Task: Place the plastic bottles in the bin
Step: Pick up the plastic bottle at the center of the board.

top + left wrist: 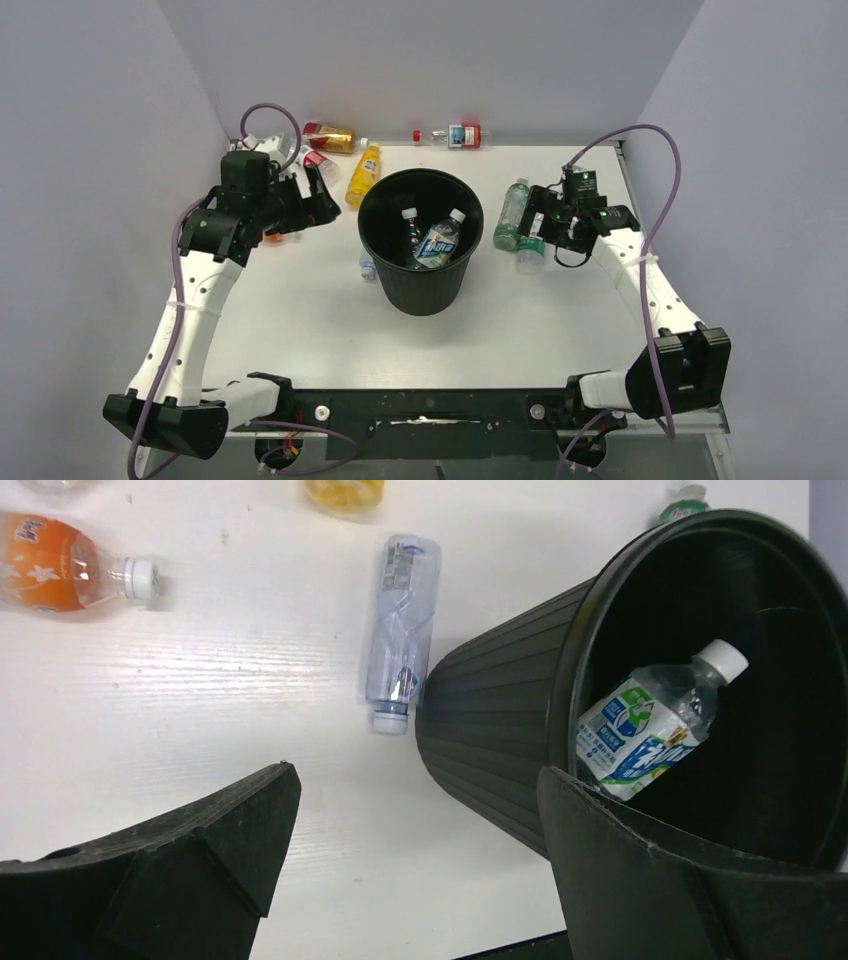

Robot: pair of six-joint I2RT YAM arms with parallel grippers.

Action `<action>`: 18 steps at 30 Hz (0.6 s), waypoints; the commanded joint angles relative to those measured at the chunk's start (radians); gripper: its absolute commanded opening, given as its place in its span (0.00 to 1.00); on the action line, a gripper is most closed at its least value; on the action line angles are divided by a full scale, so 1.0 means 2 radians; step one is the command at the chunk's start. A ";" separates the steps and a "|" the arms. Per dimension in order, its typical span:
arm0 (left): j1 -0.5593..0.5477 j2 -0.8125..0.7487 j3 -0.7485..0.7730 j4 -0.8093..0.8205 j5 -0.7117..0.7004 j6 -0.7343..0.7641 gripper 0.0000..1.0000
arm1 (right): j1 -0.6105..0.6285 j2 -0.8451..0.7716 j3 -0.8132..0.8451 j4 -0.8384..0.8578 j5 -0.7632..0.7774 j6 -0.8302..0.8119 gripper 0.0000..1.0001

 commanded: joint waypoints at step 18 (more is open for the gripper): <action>0.010 -0.036 -0.111 0.065 0.064 -0.004 0.91 | -0.026 0.155 0.017 0.070 0.036 -0.006 0.86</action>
